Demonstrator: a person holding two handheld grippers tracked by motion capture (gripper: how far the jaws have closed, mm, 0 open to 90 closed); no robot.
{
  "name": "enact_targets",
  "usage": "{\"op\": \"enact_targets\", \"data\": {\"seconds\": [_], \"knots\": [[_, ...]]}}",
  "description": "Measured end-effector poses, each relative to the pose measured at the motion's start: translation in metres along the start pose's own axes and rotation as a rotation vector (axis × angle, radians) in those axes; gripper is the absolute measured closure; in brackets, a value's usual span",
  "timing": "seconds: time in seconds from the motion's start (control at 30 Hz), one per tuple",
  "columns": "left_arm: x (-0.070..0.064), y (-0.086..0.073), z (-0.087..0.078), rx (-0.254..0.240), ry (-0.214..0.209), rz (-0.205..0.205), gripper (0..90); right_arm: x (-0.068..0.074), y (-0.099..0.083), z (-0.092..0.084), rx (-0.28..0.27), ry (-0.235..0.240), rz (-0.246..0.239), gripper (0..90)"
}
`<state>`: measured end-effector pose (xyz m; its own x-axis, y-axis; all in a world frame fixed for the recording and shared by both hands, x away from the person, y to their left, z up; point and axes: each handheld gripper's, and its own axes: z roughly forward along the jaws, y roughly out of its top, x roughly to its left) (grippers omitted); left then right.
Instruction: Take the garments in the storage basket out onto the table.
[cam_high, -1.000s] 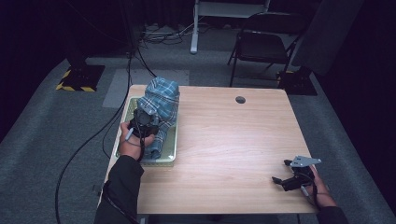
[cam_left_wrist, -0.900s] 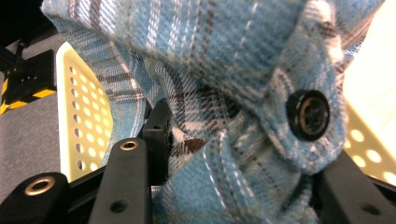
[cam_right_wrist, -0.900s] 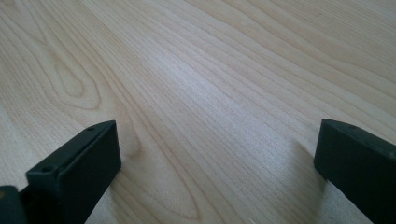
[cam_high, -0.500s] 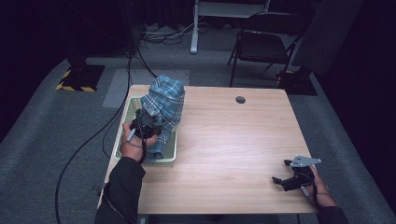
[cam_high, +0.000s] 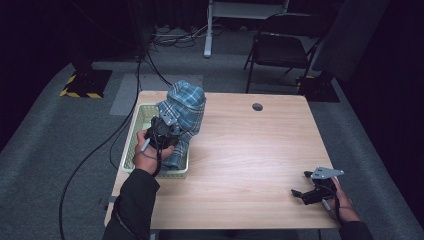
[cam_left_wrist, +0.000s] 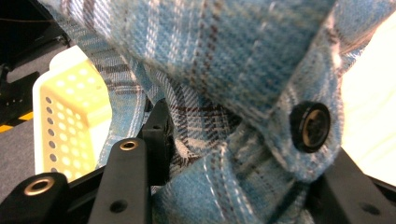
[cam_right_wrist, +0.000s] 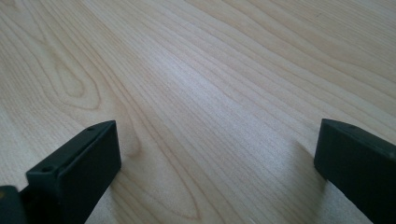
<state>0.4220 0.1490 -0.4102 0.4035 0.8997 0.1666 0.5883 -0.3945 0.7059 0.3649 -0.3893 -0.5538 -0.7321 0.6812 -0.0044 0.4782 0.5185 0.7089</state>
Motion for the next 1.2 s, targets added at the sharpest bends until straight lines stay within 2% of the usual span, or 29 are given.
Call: {"op": "enact_targets", "data": {"seconds": [0.27,0.53,0.63,1.2], "knots": [[-0.007,0.008,-0.004,0.009,-0.006,0.024,52.8,0.000,0.000,0.000,0.000,0.000,0.000,0.5],[-0.016,0.019,-0.009,0.024,-0.001,0.066,52.9,0.000,0.000,0.000,0.000,0.001,0.000,0.4],[-0.021,0.024,-0.012,0.028,-0.008,0.082,52.9,0.000,0.000,0.000,0.000,0.001,0.000,0.5],[-0.049,0.044,-0.017,0.044,-0.062,0.116,53.0,0.000,0.000,0.000,0.000,0.001,0.002,0.5]]}}
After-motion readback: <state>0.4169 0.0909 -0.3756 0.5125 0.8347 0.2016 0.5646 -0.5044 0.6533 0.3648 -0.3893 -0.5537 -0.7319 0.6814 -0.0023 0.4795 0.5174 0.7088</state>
